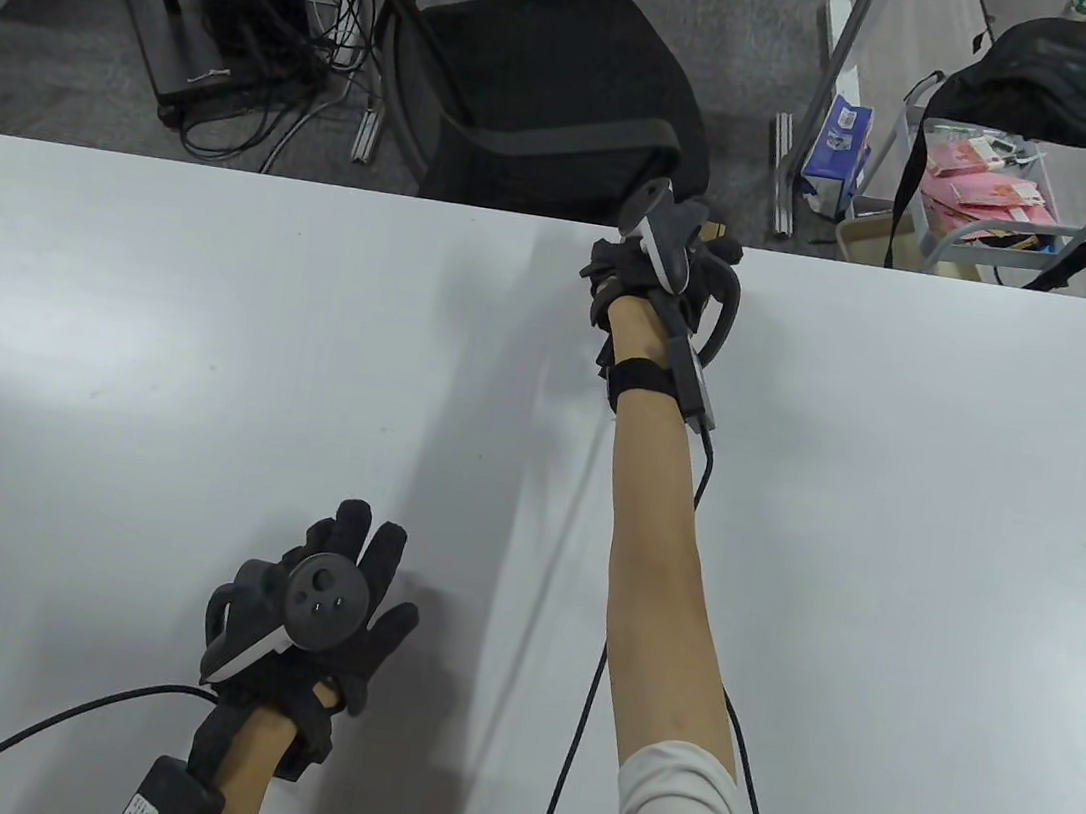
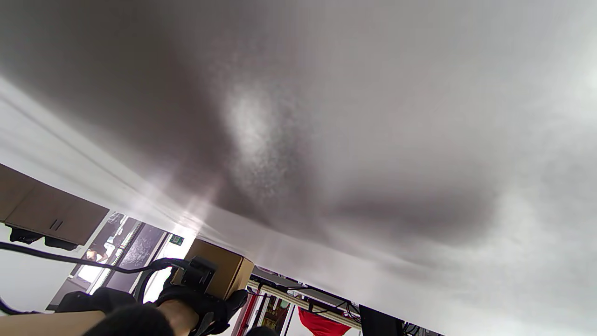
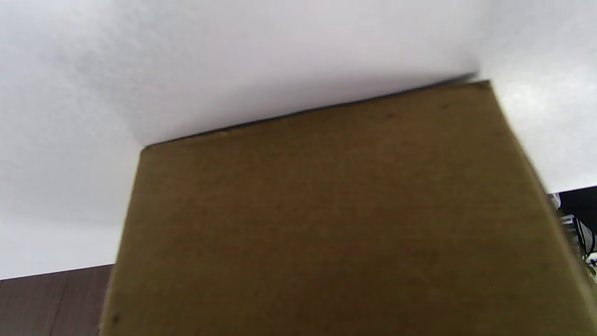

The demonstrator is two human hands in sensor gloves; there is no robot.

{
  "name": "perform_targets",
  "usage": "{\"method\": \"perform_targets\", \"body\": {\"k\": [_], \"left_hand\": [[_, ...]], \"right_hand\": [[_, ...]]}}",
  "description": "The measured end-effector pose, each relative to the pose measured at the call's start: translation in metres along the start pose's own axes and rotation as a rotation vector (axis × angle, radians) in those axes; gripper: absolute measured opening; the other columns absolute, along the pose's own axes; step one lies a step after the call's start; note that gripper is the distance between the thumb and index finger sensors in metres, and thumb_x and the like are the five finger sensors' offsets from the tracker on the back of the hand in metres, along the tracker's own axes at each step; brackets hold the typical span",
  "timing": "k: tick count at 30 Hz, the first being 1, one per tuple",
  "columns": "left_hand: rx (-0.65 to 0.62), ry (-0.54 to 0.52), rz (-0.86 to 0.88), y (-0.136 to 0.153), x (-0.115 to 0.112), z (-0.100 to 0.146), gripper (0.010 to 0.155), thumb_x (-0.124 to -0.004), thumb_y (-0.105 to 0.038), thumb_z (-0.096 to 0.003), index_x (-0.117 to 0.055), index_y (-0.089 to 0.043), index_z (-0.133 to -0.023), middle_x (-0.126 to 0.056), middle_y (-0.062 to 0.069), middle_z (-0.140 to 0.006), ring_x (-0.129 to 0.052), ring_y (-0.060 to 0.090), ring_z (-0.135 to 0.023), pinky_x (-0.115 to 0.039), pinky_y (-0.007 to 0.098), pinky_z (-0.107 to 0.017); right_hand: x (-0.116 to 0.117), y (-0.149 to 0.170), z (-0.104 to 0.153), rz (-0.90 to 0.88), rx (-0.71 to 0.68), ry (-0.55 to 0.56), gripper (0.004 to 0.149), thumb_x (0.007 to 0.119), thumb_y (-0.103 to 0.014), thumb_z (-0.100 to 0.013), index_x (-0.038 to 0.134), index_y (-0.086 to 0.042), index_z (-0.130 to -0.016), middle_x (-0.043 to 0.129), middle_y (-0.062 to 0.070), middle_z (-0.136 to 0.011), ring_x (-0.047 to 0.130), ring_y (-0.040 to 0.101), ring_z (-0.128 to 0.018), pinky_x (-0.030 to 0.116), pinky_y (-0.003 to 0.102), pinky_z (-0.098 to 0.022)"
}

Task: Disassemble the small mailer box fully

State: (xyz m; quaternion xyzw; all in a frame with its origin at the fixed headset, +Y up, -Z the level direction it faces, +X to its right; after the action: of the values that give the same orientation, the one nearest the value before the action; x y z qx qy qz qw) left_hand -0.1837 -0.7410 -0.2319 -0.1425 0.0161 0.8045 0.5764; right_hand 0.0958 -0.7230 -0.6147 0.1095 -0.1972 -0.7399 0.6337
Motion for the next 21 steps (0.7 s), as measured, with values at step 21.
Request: {"method": "perform_targets", "body": {"k": [21], "left_hand": [[-0.076,0.017,-0.025,-0.023,-0.008,0.002,0.077,-0.065,-0.060,-0.0477,-0.035,-0.028,-0.111,-0.014,0.009,-0.117,-0.030,0.043,-0.109,-0.037,0.063,-0.076]], "right_hand": [[-0.054,0.063,0.117,0.034,-0.131,0.128,0.073,0.072,-0.069,-0.036,0.035,-0.057,-0.098,0.016,-0.008,-0.115,0.032,0.057,-0.097,0.049,0.073,-0.061]]}}
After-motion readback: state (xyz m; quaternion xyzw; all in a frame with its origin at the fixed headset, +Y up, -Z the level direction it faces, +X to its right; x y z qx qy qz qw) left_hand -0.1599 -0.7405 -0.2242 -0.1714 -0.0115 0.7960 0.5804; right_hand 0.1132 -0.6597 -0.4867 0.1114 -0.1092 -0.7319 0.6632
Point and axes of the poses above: the tracker on the back of each hand, its own y axis roughly to the little-finger side, its own z axis roughly from the fingertips to the wrist, x = y × z, the point moved 4 cm from there along -z, roughly from the wrist to the fingertips
